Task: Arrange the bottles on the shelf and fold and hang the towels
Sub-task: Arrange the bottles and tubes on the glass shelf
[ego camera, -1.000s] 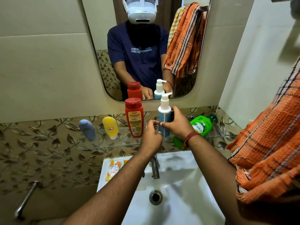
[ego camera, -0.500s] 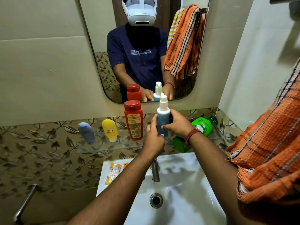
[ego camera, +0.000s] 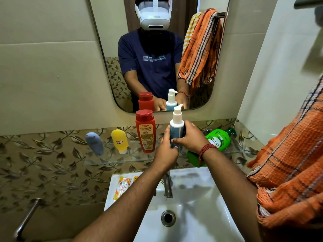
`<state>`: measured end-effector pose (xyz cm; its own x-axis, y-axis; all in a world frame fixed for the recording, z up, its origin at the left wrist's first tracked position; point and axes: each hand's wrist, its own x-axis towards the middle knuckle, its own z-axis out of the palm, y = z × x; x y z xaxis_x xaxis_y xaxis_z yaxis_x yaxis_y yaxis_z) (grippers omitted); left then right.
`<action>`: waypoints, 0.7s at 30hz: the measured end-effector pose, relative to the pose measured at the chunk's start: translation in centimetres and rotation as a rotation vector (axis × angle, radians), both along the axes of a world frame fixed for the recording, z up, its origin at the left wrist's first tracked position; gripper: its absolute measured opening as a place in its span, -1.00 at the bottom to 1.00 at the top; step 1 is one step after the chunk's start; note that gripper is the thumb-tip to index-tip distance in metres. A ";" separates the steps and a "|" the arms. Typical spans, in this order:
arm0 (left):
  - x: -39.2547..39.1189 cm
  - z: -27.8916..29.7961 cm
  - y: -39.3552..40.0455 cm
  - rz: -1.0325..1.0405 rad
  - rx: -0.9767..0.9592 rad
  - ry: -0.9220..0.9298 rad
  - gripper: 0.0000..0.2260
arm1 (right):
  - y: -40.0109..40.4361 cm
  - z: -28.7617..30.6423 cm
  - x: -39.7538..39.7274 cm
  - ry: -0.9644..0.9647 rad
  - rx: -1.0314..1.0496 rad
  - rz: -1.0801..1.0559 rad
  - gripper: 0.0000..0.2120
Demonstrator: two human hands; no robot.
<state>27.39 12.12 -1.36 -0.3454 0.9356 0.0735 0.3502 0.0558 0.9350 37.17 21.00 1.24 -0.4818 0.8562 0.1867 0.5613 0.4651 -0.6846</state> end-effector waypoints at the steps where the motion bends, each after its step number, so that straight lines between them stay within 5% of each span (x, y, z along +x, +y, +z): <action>1: 0.0 0.1 0.0 -0.013 -0.007 -0.007 -0.19 | -0.1 -0.1 -0.1 -0.001 0.008 -0.025 -0.42; 21: -0.2 0.8 0.6 -0.002 -0.099 -0.152 -0.37 | -1.4 -0.6 -1.1 0.047 0.020 -0.119 -0.40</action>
